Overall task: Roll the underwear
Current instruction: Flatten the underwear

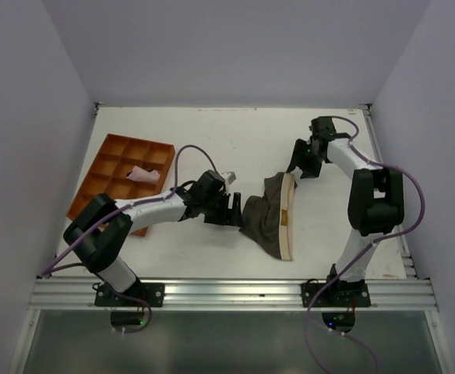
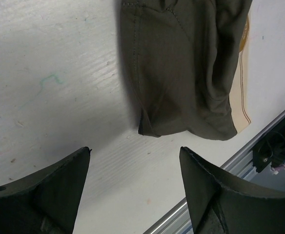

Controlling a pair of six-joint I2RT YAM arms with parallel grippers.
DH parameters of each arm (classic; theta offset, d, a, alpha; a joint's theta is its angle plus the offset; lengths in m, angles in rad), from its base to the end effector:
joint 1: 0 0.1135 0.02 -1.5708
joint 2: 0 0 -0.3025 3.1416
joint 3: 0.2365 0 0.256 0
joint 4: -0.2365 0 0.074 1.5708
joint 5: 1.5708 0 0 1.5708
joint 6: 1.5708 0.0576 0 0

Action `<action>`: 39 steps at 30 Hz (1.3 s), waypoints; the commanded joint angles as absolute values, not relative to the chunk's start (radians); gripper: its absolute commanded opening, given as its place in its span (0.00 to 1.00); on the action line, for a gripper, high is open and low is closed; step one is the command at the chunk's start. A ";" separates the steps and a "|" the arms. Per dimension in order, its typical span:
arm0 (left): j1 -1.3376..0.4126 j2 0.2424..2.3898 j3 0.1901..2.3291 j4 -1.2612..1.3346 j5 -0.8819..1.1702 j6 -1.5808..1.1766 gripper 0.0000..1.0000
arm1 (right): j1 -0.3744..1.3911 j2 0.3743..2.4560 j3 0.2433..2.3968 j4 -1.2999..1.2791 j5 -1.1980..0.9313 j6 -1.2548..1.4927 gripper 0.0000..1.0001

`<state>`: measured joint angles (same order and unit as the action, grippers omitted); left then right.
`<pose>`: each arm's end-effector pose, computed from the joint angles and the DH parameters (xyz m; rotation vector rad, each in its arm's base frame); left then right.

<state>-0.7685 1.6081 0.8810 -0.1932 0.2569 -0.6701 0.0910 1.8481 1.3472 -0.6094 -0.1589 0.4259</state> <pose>0.2311 -0.2438 0.1920 0.2491 2.6783 -0.8582 0.4056 0.0462 0.2203 0.4022 2.6832 0.3713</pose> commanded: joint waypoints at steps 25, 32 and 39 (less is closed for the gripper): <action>-0.775 1.775 0.943 0.002 0.356 -0.654 0.00 | 0.095 1.904 1.333 -0.523 -0.212 0.374 0.34; -0.723 1.828 1.132 -0.193 0.236 -0.543 0.00 | 0.095 1.832 1.325 -0.606 -0.120 0.342 0.00; -0.565 2.015 1.440 -0.334 0.143 -0.428 0.19 | 0.101 1.666 1.154 -0.658 -0.034 0.517 0.00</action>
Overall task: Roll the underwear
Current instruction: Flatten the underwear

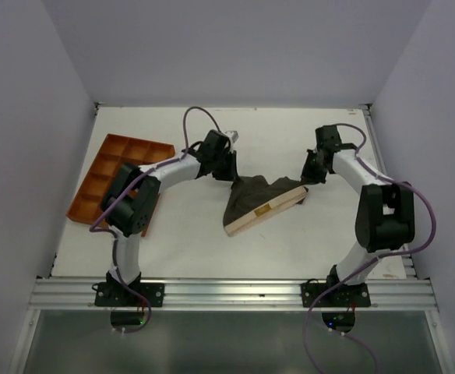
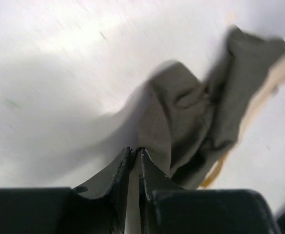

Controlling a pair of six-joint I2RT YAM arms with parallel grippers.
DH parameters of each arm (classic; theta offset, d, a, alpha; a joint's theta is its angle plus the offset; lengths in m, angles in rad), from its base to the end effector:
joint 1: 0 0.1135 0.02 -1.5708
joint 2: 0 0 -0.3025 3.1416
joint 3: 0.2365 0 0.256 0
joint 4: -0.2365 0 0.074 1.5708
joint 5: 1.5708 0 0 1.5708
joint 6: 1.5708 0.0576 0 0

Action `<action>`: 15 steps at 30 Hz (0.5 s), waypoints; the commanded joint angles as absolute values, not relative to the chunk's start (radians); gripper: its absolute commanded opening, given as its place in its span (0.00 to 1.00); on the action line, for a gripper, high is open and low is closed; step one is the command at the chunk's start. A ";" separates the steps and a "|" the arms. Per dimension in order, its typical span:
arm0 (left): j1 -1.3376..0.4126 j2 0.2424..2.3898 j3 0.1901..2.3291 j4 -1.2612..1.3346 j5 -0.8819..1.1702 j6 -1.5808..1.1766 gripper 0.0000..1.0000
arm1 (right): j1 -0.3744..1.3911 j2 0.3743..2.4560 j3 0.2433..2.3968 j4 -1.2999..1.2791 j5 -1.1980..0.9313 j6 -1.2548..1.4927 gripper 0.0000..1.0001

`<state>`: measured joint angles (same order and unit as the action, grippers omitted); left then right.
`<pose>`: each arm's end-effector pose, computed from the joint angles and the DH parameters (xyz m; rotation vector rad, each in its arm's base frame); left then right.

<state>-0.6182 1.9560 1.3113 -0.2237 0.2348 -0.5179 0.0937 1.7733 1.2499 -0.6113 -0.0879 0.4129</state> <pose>0.3611 -0.2733 0.1930 0.2395 2.5583 -0.7612 0.3797 0.0408 0.2183 0.4074 2.6983 0.2677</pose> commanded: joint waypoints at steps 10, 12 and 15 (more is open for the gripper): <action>-0.561 1.778 1.310 -0.393 0.098 -0.433 0.69 | 0.107 1.531 0.943 -0.538 -0.104 0.496 0.18; -0.561 1.696 1.229 -0.402 0.103 -0.446 0.70 | 0.107 1.506 0.946 -0.537 -0.113 0.474 0.27; -0.563 1.613 1.123 -0.394 0.127 -0.460 0.73 | 0.107 1.482 0.962 -0.526 -0.146 0.459 0.45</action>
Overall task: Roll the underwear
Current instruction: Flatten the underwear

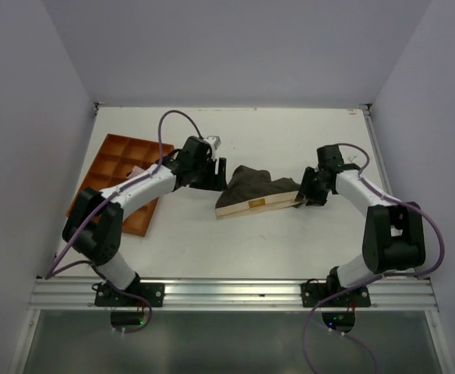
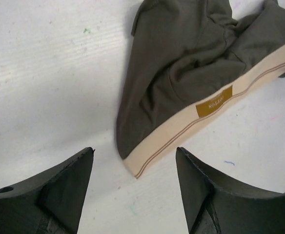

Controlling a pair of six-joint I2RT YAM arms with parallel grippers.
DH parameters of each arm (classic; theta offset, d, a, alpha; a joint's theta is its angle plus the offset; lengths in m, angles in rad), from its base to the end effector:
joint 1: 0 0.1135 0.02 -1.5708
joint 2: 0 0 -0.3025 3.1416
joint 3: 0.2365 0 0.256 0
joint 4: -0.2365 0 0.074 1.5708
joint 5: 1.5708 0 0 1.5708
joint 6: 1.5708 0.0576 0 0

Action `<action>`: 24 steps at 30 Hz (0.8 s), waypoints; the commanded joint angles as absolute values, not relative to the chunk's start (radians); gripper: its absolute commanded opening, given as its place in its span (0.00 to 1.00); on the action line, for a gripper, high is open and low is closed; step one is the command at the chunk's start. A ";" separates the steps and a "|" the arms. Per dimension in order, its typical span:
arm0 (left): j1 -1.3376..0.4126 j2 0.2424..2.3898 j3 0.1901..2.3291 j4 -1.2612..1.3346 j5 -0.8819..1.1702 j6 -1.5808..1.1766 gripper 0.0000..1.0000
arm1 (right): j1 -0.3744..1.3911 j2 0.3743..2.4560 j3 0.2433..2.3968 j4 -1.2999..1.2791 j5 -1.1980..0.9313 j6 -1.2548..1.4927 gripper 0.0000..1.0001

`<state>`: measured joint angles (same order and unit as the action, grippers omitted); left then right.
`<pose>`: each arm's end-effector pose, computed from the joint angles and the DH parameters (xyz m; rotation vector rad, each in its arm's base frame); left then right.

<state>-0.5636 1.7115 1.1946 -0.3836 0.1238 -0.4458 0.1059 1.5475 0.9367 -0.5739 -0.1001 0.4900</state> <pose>0.3258 -0.2143 0.2394 0.2054 2.5466 -0.5688 0.2984 0.0375 0.2007 0.5052 2.7409 0.2934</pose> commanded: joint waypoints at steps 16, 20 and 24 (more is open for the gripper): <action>-0.568 1.631 0.902 -0.238 0.288 -0.600 0.69 | 0.091 1.618 1.037 -0.538 -0.203 0.388 0.49; -0.578 1.649 0.899 -0.213 0.302 -0.615 0.68 | 0.087 1.629 1.045 -0.552 -0.177 0.373 0.49; -0.594 1.667 0.907 -0.219 0.298 -0.623 0.68 | 0.084 1.614 1.043 -0.575 -0.131 0.364 0.49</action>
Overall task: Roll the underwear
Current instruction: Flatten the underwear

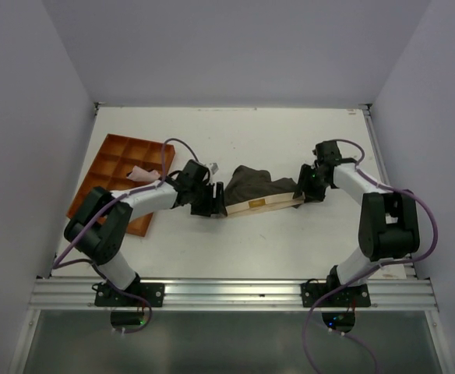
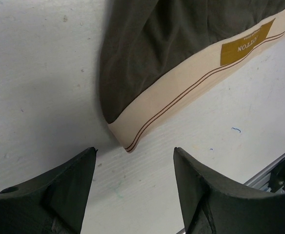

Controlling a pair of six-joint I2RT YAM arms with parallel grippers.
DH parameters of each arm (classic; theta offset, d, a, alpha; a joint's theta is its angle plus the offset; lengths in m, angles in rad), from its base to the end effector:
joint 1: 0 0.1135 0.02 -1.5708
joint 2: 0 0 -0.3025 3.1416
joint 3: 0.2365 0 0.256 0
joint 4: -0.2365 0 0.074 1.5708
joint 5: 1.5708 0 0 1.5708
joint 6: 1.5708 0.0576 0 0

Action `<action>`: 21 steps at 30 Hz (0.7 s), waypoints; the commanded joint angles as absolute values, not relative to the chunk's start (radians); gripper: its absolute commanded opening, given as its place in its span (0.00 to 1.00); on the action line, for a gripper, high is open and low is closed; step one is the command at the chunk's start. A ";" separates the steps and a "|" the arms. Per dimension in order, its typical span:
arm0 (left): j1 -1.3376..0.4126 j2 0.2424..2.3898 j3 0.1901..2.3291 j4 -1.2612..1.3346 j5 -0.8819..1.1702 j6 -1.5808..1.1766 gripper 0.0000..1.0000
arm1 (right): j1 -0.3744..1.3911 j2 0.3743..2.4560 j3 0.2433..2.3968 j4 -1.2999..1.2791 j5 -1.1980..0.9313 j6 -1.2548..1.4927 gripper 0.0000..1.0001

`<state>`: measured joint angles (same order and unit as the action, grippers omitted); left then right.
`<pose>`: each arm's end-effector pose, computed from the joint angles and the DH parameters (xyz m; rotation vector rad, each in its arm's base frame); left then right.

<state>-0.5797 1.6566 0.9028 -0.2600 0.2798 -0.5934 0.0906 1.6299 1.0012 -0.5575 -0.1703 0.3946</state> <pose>0.2731 -0.1978 0.1785 0.0913 2.7321 -0.7526 0.3213 0.0390 0.1964 0.3762 2.7617 0.3612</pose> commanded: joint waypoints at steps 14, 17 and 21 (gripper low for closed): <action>-0.629 1.698 0.908 -0.207 0.249 -0.653 0.68 | 0.081 1.692 1.101 -0.589 -0.130 0.351 0.49; -0.629 1.713 0.913 -0.219 0.230 -0.652 0.68 | 0.083 1.704 1.100 -0.578 -0.144 0.357 0.49; -0.630 1.729 0.910 -0.221 0.224 -0.650 0.67 | 0.081 1.701 1.091 -0.569 -0.141 0.359 0.48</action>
<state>-0.6243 1.6897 0.9104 -0.2230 0.2691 -0.6449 0.0845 1.7096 1.0657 -0.5888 -0.1226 0.3634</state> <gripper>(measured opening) 0.671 0.483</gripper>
